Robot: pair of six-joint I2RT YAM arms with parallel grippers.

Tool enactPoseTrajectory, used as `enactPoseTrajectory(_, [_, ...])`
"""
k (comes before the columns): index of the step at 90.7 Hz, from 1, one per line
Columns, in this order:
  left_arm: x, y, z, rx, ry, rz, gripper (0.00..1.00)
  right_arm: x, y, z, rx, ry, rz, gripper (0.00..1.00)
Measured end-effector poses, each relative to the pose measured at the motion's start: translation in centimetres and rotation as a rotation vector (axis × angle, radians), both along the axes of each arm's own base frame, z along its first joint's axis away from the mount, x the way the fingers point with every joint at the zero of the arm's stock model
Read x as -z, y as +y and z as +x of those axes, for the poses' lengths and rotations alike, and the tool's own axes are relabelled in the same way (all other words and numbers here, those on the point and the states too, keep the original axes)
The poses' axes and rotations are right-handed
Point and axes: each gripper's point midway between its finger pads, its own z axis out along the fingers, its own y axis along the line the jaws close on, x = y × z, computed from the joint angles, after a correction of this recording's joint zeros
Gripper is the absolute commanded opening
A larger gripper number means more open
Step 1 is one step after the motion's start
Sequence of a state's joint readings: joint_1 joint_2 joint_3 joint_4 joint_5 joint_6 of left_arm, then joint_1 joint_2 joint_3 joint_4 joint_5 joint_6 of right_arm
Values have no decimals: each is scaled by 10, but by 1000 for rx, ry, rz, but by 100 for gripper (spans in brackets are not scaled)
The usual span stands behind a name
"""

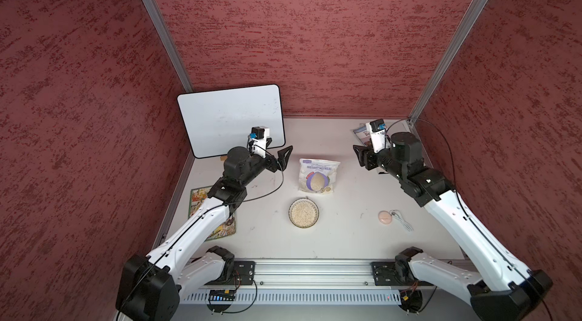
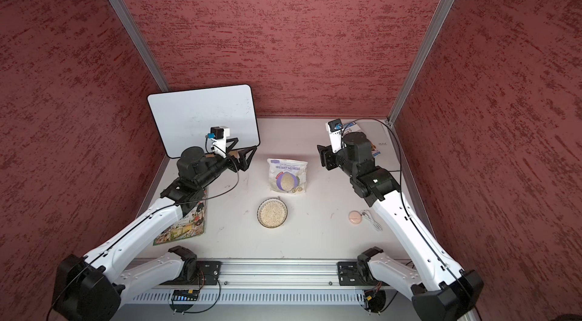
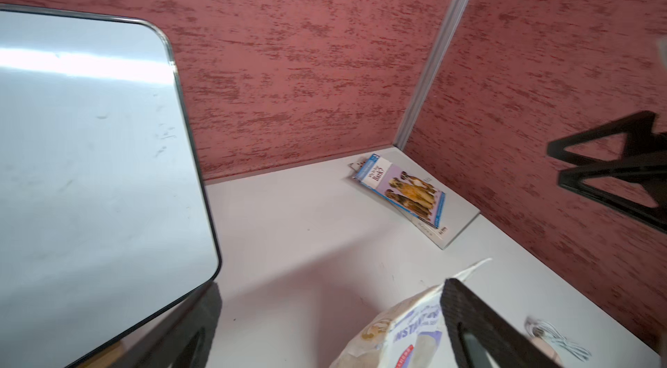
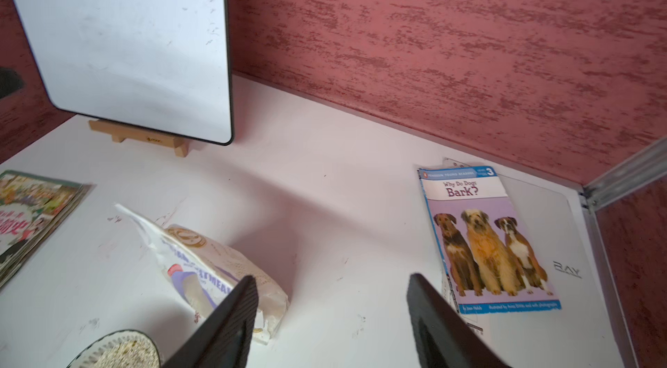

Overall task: Pour the oats into the breakfast bowl
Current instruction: Reset both arms

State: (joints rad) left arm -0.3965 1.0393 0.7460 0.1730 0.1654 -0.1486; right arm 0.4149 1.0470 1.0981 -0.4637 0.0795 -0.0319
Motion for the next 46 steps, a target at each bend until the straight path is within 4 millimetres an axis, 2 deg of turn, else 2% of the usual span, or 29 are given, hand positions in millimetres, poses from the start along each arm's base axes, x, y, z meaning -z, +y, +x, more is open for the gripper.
enactPoseTrajectory(13, [9,41,2,-204,42,2,100,10,-30,1,169,-32,-5,80])
enactPoseTrajectory(17, [17,53,2,-261,56,12,100,16,-38,0,212,-34,-12,95])
enactPoseTrajectory(19, [21,58,1,-286,64,18,100,19,-41,0,230,-35,-18,98])
enactPoseTrajectory(37, [84,104,-5,-498,152,125,100,38,-66,2,375,-47,-46,99])
enactPoseTrajectory(46, [102,132,-3,-602,186,172,100,46,-77,7,450,-62,-61,99])
